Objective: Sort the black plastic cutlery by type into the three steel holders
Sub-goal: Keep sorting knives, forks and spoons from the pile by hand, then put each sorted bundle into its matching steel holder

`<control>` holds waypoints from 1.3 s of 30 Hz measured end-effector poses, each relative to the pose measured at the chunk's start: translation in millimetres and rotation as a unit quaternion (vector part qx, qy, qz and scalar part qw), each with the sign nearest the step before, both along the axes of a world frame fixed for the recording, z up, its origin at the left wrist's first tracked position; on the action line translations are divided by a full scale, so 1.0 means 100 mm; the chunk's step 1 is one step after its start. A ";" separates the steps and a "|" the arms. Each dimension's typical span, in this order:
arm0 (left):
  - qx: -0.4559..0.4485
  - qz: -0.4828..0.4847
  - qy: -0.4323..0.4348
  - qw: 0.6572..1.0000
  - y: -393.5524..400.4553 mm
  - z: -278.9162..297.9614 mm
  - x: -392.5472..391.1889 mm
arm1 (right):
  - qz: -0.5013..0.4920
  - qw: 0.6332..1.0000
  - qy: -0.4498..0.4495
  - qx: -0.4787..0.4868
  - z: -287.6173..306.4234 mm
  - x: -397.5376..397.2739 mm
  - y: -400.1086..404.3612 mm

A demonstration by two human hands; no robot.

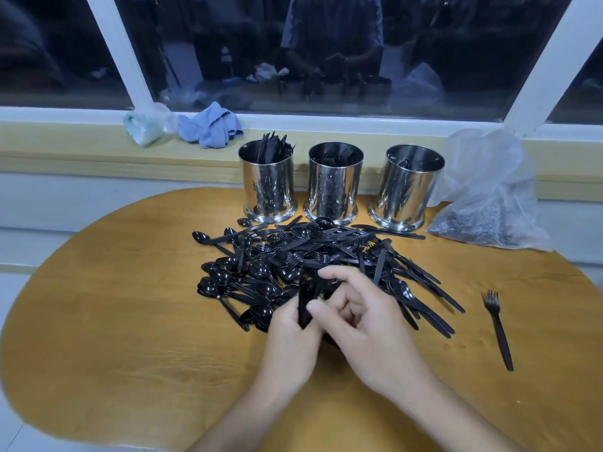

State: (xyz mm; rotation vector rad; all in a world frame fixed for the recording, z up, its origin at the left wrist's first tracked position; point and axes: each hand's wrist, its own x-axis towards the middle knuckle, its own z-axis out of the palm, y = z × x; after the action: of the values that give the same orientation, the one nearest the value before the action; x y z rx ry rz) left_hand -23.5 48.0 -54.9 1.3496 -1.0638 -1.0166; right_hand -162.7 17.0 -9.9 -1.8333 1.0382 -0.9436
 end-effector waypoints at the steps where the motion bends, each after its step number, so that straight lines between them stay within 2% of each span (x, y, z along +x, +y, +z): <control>1: 0.015 0.009 0.036 0.999 -0.06 0.12 0.09 | -0.011 1.000 -0.023 0.012 0.02 0.03 -0.06; 3: 0.044 -0.003 0.092 0.995 -0.24 0.30 0.34 | -0.028 0.999 -0.024 0.028 0.05 0.12 -0.29; 5: 0.037 0.016 0.107 0.993 -0.56 0.47 0.63 | -0.023 0.998 -0.004 0.049 0.06 0.26 -0.59; 7: 0.027 0.026 0.161 0.986 -0.96 0.61 0.91 | -0.018 0.998 0.024 0.061 0.07 0.46 -0.92; 10: -0.001 0.031 0.190 0.981 -1.57 0.91 1.21 | -0.015 0.996 0.084 0.032 0.11 0.80 -1.40; 12: -0.022 0.053 0.141 0.988 -1.98 1.07 1.41 | -0.022 0.991 0.129 0.013 0.17 1.00 -1.67; 14: -0.056 0.071 0.057 0.994 -2.34 1.25 1.58 | -0.033 0.987 0.158 0.024 0.20 1.16 -1.91; 18: -0.074 0.118 -0.103 0.985 -2.89 1.53 1.77 | -0.038 0.986 0.151 0.060 0.11 1.36 -2.28; 19: -0.067 0.121 -0.173 0.975 -3.01 1.54 1.81 | -0.042 0.986 0.146 0.066 0.08 1.40 -2.34; 21: -0.049 0.086 -0.363 0.926 -3.20 1.48 1.90 | -0.045 0.987 0.136 0.069 0.01 1.47 -2.43; 22: -0.034 0.071 -0.434 0.898 -3.31 1.38 1.94 | -0.045 0.988 0.132 0.067 -0.02 1.50 -2.46; 23: -0.022 0.065 -0.468 0.881 -3.37 1.31 1.96 | -0.043 0.989 0.129 0.065 -0.06 1.52 -2.49; 27: -0.006 0.077 -0.446 0.892 -3.48 1.06 2.04 | -0.048 0.991 0.117 0.043 -0.12 1.60 -2.53; 31: 0.042 0.065 -0.473 0.878 -3.40 1.10 2.06 | -0.066 0.993 0.088 0.045 -0.12 1.68 -2.57; 34: 0.077 0.018 -0.516 0.853 -3.36 1.17 2.07 | -0.088 0.993 0.067 0.043 -0.13 1.72 -2.60; 39: 0.108 0.001 -0.490 0.865 -3.22 1.32 2.14 | -0.079 0.993 0.078 0.045 -0.11 1.67 -2.56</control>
State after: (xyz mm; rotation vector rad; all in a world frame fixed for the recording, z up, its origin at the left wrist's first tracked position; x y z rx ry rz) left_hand 190.0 -273.8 76.6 2.1376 -1.7054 -0.3937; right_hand 4.0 -239.5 -21.1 -1.7928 1.3168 -0.8411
